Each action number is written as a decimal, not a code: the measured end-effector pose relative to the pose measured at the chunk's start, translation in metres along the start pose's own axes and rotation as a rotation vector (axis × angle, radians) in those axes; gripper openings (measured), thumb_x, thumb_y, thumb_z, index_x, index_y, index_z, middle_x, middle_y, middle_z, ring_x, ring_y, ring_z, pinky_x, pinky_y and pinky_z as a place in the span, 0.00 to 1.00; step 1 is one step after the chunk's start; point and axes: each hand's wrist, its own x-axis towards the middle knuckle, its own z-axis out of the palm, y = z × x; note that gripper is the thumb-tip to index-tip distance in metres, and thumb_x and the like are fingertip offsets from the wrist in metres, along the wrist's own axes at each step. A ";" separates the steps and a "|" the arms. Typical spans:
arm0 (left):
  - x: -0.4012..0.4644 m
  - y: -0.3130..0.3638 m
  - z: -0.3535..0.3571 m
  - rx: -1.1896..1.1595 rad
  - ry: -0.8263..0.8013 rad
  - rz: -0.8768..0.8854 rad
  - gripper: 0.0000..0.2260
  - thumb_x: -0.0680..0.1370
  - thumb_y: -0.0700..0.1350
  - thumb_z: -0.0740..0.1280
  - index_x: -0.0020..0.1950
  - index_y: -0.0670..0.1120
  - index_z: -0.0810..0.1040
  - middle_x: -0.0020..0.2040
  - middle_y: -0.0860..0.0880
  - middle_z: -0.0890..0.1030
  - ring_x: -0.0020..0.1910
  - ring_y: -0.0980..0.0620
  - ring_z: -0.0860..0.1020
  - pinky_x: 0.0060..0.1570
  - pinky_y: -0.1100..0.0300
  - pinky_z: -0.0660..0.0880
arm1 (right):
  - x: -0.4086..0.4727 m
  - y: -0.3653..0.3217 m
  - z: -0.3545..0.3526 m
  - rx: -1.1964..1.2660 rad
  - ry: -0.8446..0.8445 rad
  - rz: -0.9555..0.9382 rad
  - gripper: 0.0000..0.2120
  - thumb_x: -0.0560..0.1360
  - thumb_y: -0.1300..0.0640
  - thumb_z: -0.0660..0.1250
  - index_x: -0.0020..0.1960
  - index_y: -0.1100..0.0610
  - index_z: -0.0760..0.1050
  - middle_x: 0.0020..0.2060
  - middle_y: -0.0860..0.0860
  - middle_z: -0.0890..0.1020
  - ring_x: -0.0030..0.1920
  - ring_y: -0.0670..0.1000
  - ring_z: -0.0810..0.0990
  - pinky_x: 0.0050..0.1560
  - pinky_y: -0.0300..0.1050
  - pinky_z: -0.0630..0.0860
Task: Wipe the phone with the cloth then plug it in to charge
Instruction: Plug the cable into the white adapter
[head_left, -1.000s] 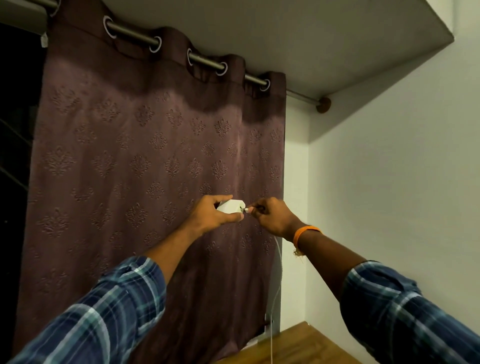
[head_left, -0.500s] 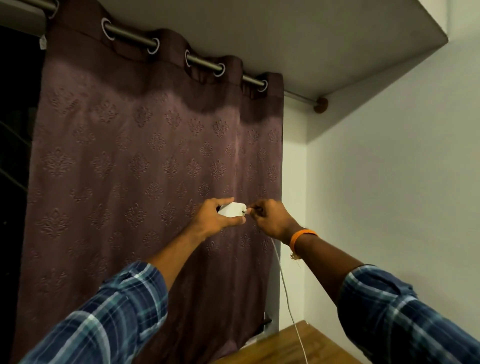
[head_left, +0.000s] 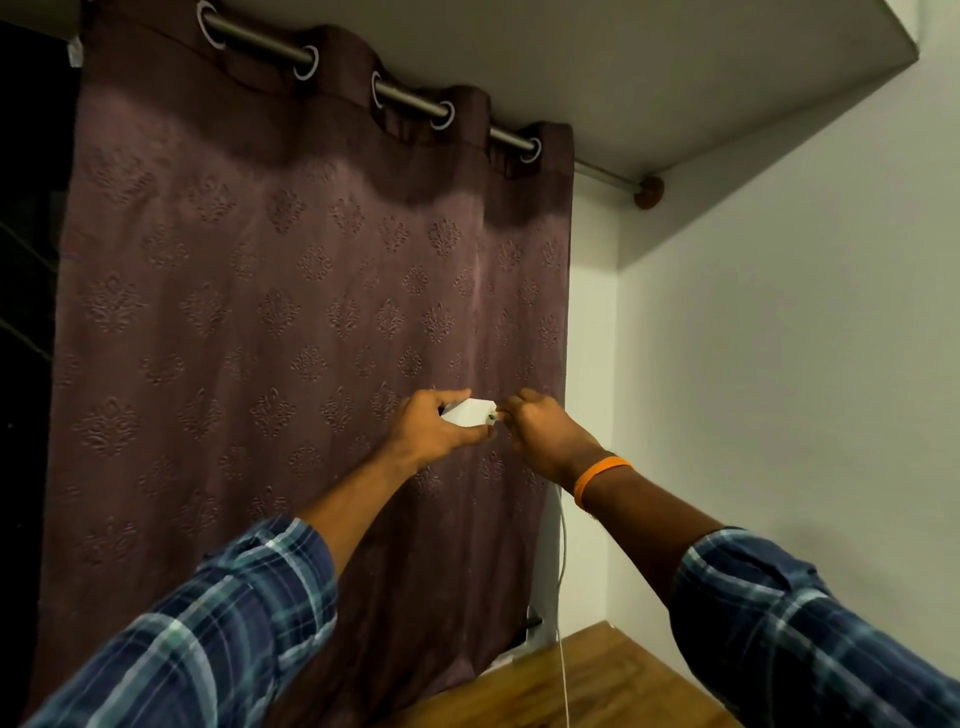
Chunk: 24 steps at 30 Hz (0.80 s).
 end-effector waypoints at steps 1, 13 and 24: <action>-0.001 -0.001 0.000 0.003 0.004 -0.004 0.46 0.53 0.68 0.76 0.67 0.48 0.80 0.63 0.51 0.83 0.51 0.59 0.79 0.35 0.80 0.70 | -0.001 0.000 0.001 0.000 -0.001 0.002 0.16 0.80 0.63 0.62 0.66 0.63 0.74 0.56 0.60 0.78 0.55 0.60 0.78 0.57 0.49 0.75; -0.004 -0.006 0.001 0.028 -0.056 -0.014 0.51 0.50 0.73 0.77 0.67 0.47 0.79 0.64 0.51 0.82 0.55 0.55 0.80 0.51 0.60 0.81 | -0.004 0.006 0.003 -0.021 -0.039 -0.046 0.12 0.81 0.59 0.62 0.61 0.62 0.78 0.52 0.60 0.81 0.51 0.60 0.79 0.53 0.52 0.76; -0.010 -0.002 0.015 0.085 -0.083 0.014 0.37 0.61 0.57 0.81 0.68 0.47 0.79 0.63 0.49 0.83 0.50 0.59 0.78 0.33 0.82 0.70 | -0.009 0.011 0.008 0.062 -0.080 0.036 0.11 0.81 0.59 0.62 0.57 0.62 0.81 0.50 0.59 0.84 0.49 0.59 0.82 0.53 0.52 0.79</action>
